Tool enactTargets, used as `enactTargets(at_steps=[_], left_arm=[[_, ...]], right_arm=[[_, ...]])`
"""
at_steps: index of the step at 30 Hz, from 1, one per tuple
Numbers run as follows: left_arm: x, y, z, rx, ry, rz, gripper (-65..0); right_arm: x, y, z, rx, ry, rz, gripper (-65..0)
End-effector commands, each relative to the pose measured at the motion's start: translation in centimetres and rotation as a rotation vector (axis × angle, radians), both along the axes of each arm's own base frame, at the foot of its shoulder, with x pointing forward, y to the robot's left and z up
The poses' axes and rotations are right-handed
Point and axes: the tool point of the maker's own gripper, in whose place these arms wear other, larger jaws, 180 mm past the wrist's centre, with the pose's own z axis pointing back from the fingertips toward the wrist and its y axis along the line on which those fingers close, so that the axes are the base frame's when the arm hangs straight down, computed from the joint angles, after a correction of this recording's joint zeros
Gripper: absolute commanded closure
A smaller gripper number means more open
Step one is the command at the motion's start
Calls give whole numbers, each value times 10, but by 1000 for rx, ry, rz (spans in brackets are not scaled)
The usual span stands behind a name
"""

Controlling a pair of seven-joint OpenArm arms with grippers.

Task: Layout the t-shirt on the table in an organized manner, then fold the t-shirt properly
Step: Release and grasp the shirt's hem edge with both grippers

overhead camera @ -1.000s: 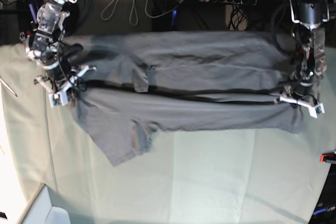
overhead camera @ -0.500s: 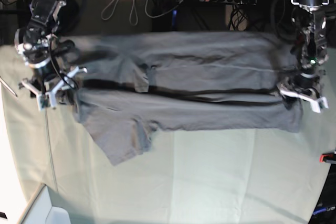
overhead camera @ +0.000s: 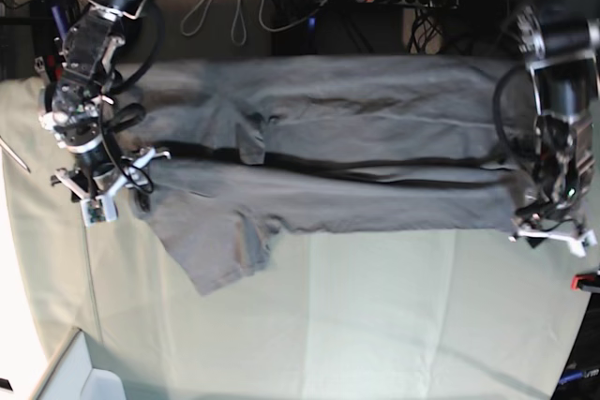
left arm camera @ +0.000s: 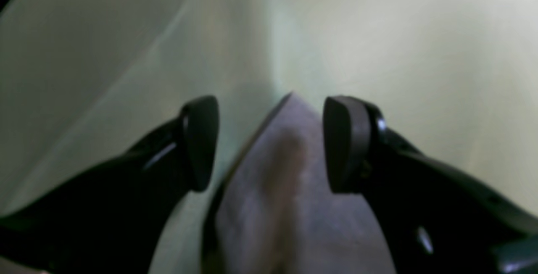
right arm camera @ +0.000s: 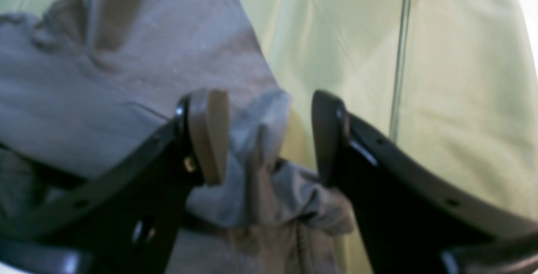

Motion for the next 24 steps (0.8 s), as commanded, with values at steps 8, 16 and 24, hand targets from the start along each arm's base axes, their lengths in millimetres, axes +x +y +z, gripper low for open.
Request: enactTargets(at_steps=[8, 16, 24], left_arm=[[35, -15, 16, 158, -89, -105, -383], [14, -11, -13, 187, -12, -116, -355], [6, -6, -18, 187, 8, -107, 0]], right_arm=[[10, -2, 18, 7, -69, 0, -325], [17, -8, 26, -14, -86, 6, -326], [72, -17, 9, 45, 19, 2, -326]])
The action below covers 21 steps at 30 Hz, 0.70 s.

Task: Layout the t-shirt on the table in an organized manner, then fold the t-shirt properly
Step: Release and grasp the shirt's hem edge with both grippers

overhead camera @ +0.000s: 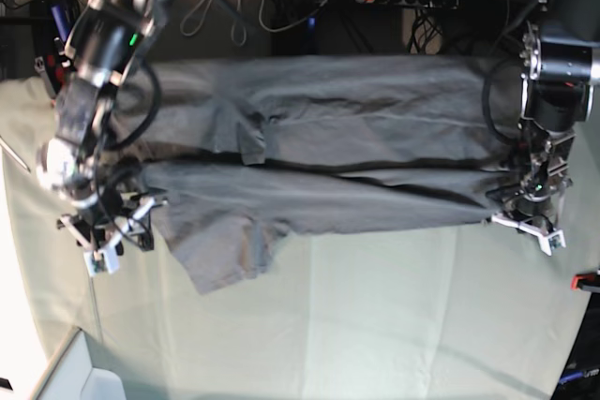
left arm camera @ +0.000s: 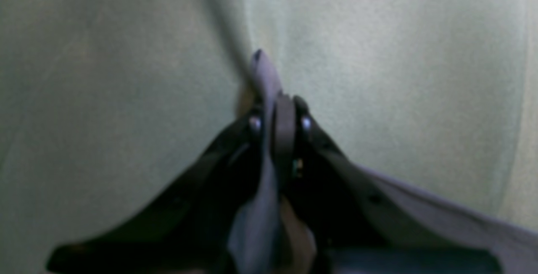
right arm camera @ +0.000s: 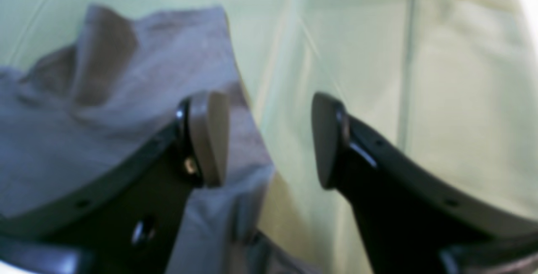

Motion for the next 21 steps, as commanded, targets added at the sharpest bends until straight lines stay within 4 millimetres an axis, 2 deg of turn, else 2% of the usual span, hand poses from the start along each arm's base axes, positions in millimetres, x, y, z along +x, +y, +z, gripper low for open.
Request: enactTargets(at_steps=[1, 4, 8, 11, 13, 17, 21], left_arm=[[5, 10, 10, 17, -9, 18, -10], [6, 9, 9, 16, -8, 16, 0], [7, 7, 9, 13, -10, 14, 0], [7, 7, 9, 11, -10, 15, 0], [7, 7, 9, 11, -10, 15, 0], [7, 6, 10, 13, -12, 12, 0], [8, 6, 10, 14, -14, 12, 0]], right_arm=[[16, -7, 14, 10, -44, -1, -326], [31, -11, 2, 48, 0, 5, -326], [40, -11, -19, 116, 68, 9, -326], [34, -10, -35, 150, 106, 9, -326], [31, 0, -43, 146, 123, 42, -326], [5, 20, -70, 103, 199, 128, -326], [-3, 33, -75, 69, 214, 185, -324]])
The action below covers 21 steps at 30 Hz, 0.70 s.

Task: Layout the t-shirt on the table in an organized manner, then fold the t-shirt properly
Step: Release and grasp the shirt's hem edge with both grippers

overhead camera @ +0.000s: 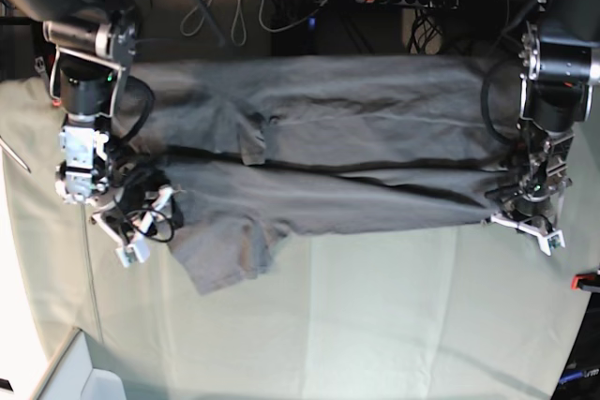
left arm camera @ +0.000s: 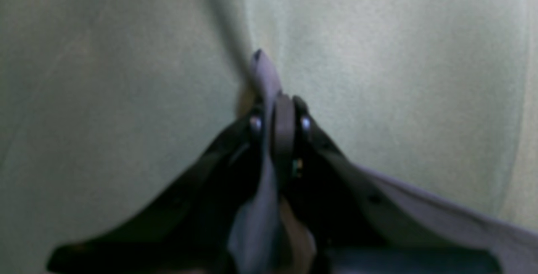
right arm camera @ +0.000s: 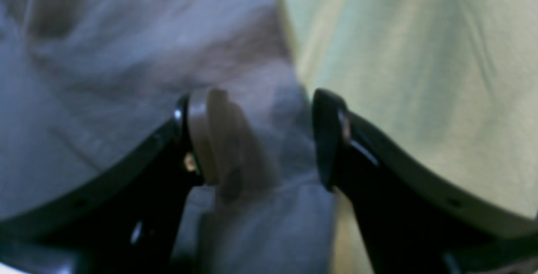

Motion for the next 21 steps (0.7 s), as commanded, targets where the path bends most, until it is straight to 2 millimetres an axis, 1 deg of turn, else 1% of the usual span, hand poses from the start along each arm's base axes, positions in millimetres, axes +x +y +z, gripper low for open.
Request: enactTargets(at_steps=[1, 4, 6, 9, 11, 12, 13, 16, 18, 19, 21], left_arm=[[7, 8, 10, 11, -12, 8, 0], [7, 7, 10, 12, -11, 5, 0], [7, 7, 10, 12, -11, 5, 0], [7, 7, 10, 12, -11, 5, 0], [7, 7, 10, 12, -11, 5, 0], [7, 7, 10, 12, -11, 5, 0], [7, 7, 10, 12, -12, 7, 0], [9, 8, 12, 5, -18, 12, 0], [12, 8, 15, 4, -28, 13, 0], [17, 6, 20, 5, -43, 7, 0], [32, 0, 38, 11, -100, -16, 0]], right_arm=[[1, 2, 1, -19, 17, 23, -322], [3, 3, 2, -22, 14, 30, -313], [7, 4, 5, -22, 6, 32, -279], [19, 3, 16, -20, -19, 28, -176], [22, 3, 18, -20, -25, 29, -72], [28, 3, 24, -21, -39, 29, -24], [30, 3, 26, -21, -45, 29, 0], [38, 4, 34, -22, -63, 30, 0], [50, 3, 46, -18, -91, 25, 0], [55, 3, 51, -17, -104, 24, 0], [68, 1, 66, -18, -140, 21, 0]])
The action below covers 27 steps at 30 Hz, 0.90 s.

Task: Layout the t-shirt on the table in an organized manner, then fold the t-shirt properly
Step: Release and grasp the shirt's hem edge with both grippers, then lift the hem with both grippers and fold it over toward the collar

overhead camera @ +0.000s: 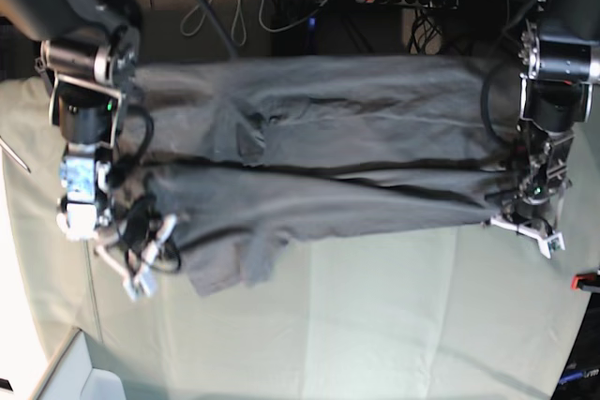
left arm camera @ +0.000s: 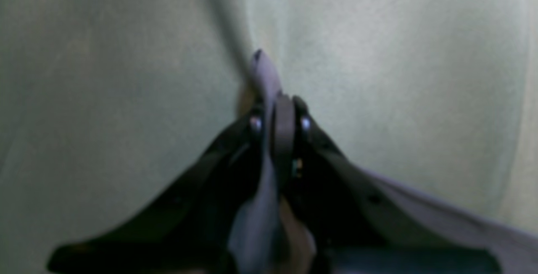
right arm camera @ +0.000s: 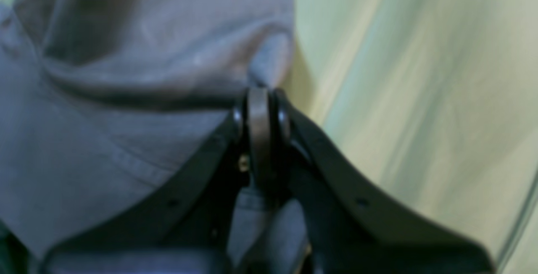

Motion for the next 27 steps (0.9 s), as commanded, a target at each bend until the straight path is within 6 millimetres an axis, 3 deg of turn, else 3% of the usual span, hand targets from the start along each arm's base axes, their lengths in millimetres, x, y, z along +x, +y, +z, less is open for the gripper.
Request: enactTargets(at_steps=[1, 6, 14, 16, 23, 27], left_arm=[[27, 4, 35, 25, -110, -14, 0], [49, -6, 70, 37, -210, -52, 0], [70, -19, 113, 51, -327, -97, 0], [70, -20, 114, 51, -329, -100, 0], [50, -22, 88, 49, -281, -109, 0], [36, -20, 72, 47, -248, -105, 0]], right_arm=[[28, -6, 35, 21, -108, -17, 0], [51, -22, 69, 81, -216, -94, 0], [62, -30, 92, 67, -273, -107, 0], [50, -34, 86, 44, -274, -109, 0], [7, -37, 77, -31, -307, -103, 0], [-21, -28, 61, -40, -287, -97, 0]])
